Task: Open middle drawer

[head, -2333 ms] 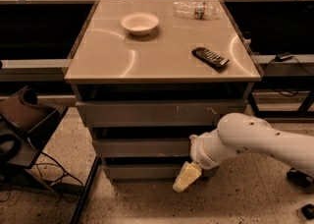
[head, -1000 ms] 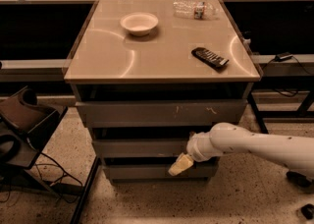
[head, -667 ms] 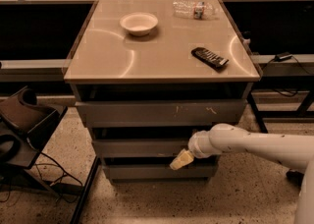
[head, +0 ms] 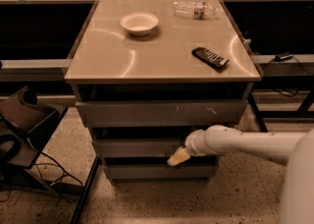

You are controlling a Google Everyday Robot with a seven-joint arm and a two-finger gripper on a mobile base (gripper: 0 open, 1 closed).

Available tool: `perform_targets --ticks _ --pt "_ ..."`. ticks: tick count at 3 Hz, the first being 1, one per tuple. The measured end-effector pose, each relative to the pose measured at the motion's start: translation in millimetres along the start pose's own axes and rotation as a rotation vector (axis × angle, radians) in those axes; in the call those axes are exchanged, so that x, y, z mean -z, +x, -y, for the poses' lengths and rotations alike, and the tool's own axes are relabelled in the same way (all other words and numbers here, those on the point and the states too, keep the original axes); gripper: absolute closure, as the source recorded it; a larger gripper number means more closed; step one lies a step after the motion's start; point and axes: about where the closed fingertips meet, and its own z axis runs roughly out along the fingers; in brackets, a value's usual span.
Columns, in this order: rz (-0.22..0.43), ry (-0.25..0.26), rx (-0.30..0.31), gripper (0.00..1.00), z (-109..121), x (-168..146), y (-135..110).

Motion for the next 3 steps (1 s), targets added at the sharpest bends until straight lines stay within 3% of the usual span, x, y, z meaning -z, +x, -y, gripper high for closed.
perform_targets --ticks 1,2,3 --pt "0.018 0.089 -0.003 0.00 32 -40 -16" --pt "0.018 0.089 -0.003 0.00 32 -40 -16" --pt "-0.017 0.027 -0.028 0.00 30 -62 0"
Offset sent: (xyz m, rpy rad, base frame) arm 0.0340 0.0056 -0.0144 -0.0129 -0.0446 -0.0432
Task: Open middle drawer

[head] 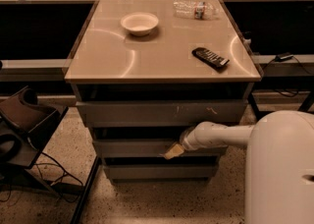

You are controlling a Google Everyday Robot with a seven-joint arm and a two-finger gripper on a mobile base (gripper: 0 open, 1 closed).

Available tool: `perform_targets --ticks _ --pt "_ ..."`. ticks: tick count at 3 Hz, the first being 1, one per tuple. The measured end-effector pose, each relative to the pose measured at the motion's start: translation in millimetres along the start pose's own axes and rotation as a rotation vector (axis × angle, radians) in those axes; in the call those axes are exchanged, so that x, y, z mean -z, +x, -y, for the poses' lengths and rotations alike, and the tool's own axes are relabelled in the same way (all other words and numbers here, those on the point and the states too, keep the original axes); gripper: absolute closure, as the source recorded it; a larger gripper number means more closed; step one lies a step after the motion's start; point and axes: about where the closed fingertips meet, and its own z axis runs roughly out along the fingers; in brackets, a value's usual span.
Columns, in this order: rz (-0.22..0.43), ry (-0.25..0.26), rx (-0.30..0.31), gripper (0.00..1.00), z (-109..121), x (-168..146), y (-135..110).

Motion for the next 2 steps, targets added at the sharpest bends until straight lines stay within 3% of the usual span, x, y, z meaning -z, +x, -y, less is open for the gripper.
perform_targets --ticks 1,2 --pt "0.002 0.002 0.001 0.00 -0.6 0.4 -0.2" --pt "0.002 0.002 0.001 0.19 -0.7 0.3 -0.2"
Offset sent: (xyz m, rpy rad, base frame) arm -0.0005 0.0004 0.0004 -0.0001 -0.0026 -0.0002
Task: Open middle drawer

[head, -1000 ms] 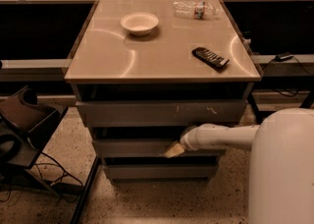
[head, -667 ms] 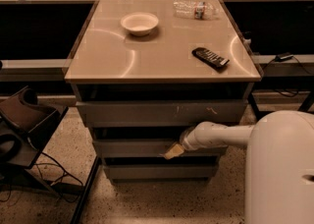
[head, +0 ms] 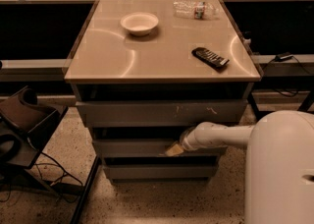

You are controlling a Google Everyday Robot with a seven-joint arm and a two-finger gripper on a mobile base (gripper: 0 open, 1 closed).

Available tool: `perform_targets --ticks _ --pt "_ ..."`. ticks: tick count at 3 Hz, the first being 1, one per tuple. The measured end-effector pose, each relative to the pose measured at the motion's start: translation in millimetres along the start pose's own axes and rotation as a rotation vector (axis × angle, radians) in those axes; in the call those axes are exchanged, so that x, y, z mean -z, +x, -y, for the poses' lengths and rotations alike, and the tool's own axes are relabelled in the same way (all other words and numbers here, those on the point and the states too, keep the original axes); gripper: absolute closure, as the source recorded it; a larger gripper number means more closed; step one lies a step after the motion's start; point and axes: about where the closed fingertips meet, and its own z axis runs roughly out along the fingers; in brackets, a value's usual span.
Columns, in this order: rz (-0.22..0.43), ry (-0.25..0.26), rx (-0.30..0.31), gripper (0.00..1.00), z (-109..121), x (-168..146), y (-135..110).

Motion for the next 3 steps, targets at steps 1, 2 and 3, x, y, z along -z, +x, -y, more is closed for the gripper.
perform_targets --ticks 1,2,3 --pt "0.000 0.000 0.000 0.43 0.0 0.0 0.0" --pt "0.000 0.000 0.000 0.66 -0.2 0.0 0.2" --pt "0.000 -0.001 -0.005 0.88 -2.7 3.0 1.7"
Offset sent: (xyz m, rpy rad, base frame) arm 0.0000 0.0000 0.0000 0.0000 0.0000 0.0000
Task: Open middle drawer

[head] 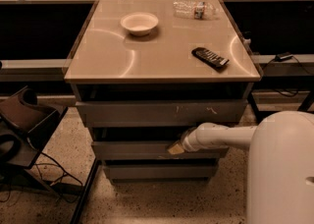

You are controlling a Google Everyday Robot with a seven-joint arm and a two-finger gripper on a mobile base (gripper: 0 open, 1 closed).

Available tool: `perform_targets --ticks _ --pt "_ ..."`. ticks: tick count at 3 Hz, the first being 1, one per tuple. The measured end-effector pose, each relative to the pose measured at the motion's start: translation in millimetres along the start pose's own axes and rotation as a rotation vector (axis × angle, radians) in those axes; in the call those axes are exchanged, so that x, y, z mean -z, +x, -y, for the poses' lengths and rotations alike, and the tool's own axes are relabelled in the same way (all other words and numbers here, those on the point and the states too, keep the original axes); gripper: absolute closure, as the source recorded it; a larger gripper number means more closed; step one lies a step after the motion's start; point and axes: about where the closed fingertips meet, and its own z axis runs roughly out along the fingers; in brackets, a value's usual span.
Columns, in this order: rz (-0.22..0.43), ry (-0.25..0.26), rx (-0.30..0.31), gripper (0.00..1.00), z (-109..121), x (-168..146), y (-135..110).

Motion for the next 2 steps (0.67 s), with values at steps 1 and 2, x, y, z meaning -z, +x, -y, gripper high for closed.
perform_targets --ticks 1,2 --pt "0.021 0.023 -0.017 1.00 0 13 -7" --pt "0.016 0.038 -0.019 1.00 -30 24 10"
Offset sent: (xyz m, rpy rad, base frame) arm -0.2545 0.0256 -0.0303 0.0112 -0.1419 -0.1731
